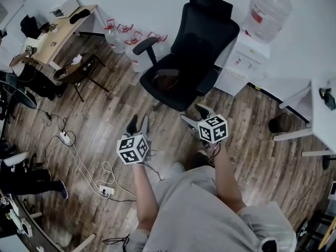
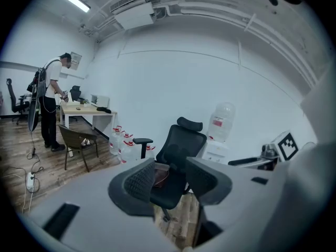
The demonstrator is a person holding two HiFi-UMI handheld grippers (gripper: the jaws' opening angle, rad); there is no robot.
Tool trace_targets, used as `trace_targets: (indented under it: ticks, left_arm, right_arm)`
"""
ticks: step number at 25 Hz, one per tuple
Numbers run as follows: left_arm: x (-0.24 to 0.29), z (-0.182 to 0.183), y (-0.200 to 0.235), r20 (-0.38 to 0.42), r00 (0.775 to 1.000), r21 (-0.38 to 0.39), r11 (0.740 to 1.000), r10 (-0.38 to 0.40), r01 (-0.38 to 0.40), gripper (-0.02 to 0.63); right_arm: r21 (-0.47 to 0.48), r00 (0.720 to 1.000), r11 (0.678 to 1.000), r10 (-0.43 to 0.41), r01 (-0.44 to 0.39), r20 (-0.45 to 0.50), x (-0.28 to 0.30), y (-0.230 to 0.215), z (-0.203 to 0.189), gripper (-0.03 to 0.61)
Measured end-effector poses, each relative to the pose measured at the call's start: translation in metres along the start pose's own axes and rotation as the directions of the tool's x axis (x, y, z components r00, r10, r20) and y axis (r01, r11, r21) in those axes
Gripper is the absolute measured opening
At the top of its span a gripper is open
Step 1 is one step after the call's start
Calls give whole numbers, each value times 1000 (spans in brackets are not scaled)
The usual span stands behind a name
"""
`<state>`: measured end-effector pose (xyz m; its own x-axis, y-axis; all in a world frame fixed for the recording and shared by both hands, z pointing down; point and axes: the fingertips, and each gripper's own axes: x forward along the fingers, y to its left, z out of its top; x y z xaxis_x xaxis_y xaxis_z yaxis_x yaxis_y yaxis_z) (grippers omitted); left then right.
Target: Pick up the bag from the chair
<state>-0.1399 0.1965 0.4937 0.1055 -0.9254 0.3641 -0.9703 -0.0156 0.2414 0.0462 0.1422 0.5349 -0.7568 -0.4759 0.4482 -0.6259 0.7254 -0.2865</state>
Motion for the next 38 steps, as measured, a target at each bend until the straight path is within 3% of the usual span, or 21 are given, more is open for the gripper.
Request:
trace_targets:
  ticks: [8, 11, 13, 18, 25, 38]
  left_arm:
    - [-11, 10, 32, 66, 997, -46, 998, 34, -31, 183]
    - [-20, 24, 54, 130, 988, -115, 991, 87, -72, 181]
    - [-27, 34, 73, 173, 975, -159, 981, 139, -112, 137]
    - [-23, 52, 111, 198, 960, -169, 972, 197, -165, 154]
    - [26, 84, 147, 208, 953, -138, 971, 221, -196, 155]
    - [169, 135, 183, 134, 973, -151, 975, 186, -165, 138]
  right_arm:
    - [51, 1000, 999, 8, -9, 17, 22, -4, 7, 383]
    - [80, 999, 996, 21, -23, 31, 39, -7, 15, 412]
    - [95, 999, 995, 21, -25, 44, 52, -11, 24, 437]
    - [112, 997, 993, 38, -46, 73, 93, -23, 51, 463]
    - [160, 992, 984, 64, -81, 106, 160, -57, 95, 462]
    - [194, 997, 980, 29, -42, 71, 257, -154, 164, 492]
